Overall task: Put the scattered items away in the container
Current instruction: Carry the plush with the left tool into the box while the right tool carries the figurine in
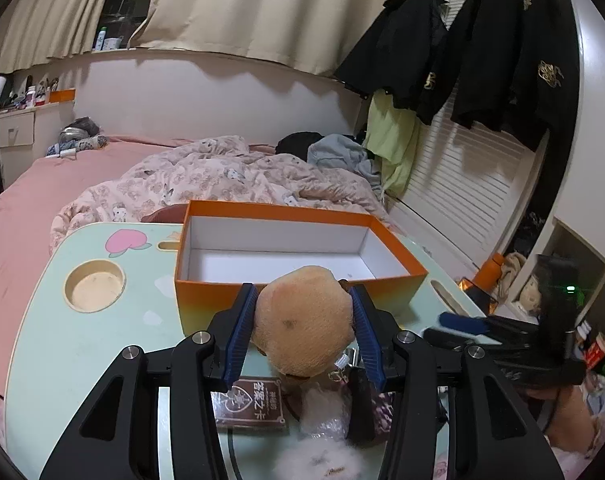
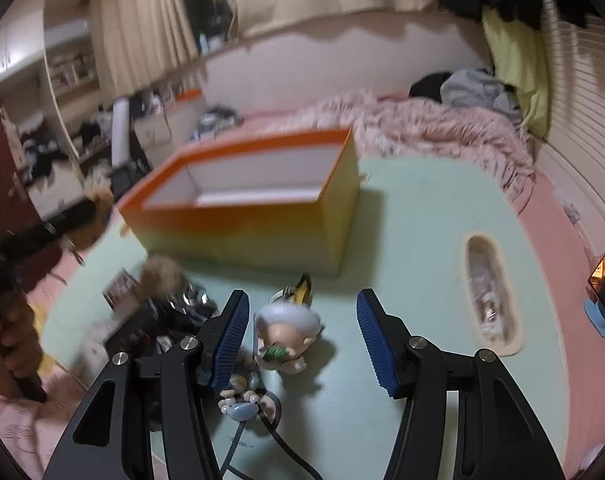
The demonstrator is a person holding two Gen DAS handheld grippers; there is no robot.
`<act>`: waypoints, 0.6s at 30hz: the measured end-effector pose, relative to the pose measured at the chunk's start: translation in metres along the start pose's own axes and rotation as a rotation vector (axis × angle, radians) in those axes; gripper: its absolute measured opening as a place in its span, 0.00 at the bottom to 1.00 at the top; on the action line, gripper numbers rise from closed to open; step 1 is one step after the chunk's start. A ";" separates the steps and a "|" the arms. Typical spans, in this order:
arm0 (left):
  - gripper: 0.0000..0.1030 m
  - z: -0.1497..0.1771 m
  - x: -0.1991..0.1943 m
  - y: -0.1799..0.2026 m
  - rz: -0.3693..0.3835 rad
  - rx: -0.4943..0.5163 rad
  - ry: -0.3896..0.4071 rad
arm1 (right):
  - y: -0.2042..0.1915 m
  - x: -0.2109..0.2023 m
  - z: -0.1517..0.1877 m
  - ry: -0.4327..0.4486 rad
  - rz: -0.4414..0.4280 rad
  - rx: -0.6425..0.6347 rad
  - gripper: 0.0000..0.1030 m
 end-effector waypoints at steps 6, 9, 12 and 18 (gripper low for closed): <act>0.47 0.004 0.002 0.002 0.004 0.002 -0.007 | 0.001 0.015 0.014 -0.056 0.011 -0.018 0.35; 0.47 0.003 0.002 0.001 0.004 0.000 -0.007 | 0.004 0.011 0.013 -0.032 0.004 -0.003 0.35; 0.47 0.001 0.001 0.001 0.000 0.002 -0.002 | 0.003 0.001 0.003 0.019 -0.003 -0.003 0.35; 0.47 -0.018 0.005 0.002 0.002 0.011 0.013 | -0.011 -0.023 -0.041 0.116 -0.037 -0.043 0.35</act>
Point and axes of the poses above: each gripper's, at about its wrist camera, not at the fingertips, and x roughly the way its jaws point, y to its right, z to its underside, the point moved 10 cm from there along x, roughly the way its jaws point
